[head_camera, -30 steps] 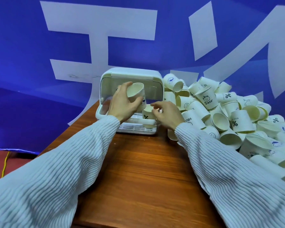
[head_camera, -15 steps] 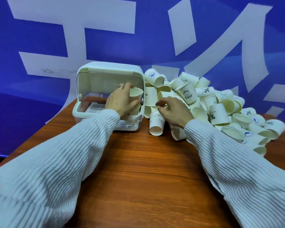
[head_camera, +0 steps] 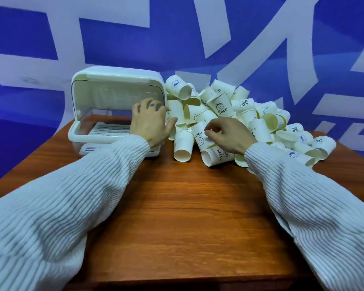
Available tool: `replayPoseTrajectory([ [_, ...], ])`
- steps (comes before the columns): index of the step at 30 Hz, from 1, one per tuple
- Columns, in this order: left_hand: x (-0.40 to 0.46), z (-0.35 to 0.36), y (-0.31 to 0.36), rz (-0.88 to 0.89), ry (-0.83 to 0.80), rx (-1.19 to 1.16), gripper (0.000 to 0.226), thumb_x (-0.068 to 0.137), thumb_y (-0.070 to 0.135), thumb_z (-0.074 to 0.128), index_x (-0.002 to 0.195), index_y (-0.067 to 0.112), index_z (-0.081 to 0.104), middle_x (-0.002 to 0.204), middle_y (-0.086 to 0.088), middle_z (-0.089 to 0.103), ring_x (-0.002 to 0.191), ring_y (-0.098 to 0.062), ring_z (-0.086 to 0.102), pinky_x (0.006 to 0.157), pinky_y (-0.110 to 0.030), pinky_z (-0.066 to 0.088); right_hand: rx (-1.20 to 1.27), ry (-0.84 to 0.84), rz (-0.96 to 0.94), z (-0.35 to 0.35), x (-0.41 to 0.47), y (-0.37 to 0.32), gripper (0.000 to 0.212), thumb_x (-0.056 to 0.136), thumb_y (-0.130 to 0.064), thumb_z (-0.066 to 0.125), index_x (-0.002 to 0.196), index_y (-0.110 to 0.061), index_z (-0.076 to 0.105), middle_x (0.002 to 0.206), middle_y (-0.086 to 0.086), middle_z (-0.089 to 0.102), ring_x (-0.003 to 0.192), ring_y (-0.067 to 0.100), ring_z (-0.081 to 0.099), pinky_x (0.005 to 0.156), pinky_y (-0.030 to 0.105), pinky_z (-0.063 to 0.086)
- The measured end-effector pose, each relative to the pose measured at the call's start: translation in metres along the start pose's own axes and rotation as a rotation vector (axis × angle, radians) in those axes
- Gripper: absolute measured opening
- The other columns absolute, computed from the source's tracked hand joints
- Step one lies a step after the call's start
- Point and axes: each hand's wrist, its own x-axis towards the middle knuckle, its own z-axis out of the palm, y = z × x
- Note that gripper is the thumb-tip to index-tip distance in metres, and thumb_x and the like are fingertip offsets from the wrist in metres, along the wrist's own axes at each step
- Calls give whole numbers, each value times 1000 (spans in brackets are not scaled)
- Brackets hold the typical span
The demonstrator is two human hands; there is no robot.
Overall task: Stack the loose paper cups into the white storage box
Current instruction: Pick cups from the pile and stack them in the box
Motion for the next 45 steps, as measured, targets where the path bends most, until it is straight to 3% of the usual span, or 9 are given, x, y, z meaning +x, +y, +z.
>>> replayPoseTrajectory([
  [6,8,22,51,138,-285,89,51,99,45,39,142,20,51,146,-6,57,149,-25,29,119,-54,13,-357,-81,-6,12,-22,1,57,82,-80,54,104,-29,67,112,-1,68,103,27,65,76,38,44],
  [9,4,31,60,107,-397,106,58,99,47,38,147,15,42,151,-6,51,150,-26,28,120,-63,0,-366,-57,10,19,-31,7,57,84,-76,55,103,-23,62,114,-4,65,99,26,65,76,39,49],
  [15,-6,20,69,57,-341,13,42,95,38,42,125,12,58,129,-10,61,127,-32,51,119,-62,12,-477,-35,20,18,-40,11,65,95,-56,52,140,-10,45,106,12,69,96,38,66,69,39,42],
  [19,-11,4,69,-10,-279,-128,23,92,29,51,109,18,63,114,-8,67,113,-29,60,115,-54,23,-540,109,-34,7,-38,11,22,94,-35,51,99,-13,51,89,10,69,74,35,60,62,38,44],
  [28,-27,-22,64,-36,-151,-374,25,95,16,55,114,18,72,121,-8,69,111,-31,62,90,-43,50,-182,-102,-10,-3,-41,8,17,88,-54,58,83,-39,62,110,-8,61,101,21,61,81,40,51],
  [35,-37,-23,59,2,-186,-418,21,96,18,61,114,15,72,118,-9,68,113,-28,61,89,-36,46,122,-195,285,8,-34,15,62,83,-41,77,140,-33,54,132,1,59,111,23,60,95,36,49],
  [38,-42,-29,57,11,-278,-405,32,94,22,66,125,17,65,125,-8,67,116,-26,60,93,-36,48,237,-171,367,6,-32,16,53,84,-31,80,133,-23,62,123,0,63,109,19,61,91,32,48],
  [41,-46,-35,53,21,-333,-397,41,94,19,63,135,21,57,132,-8,64,117,-26,59,95,-39,52,335,9,482,-2,-28,21,14,84,-23,71,96,-17,74,100,5,74,94,24,69,87,41,59],
  [45,-38,-58,33,-81,-119,-525,43,92,21,62,135,24,58,127,-7,68,117,-27,61,95,-36,48,494,295,418,-24,-18,6,11,80,-24,64,71,-21,69,77,-1,71,86,23,67,81,40,55],
])
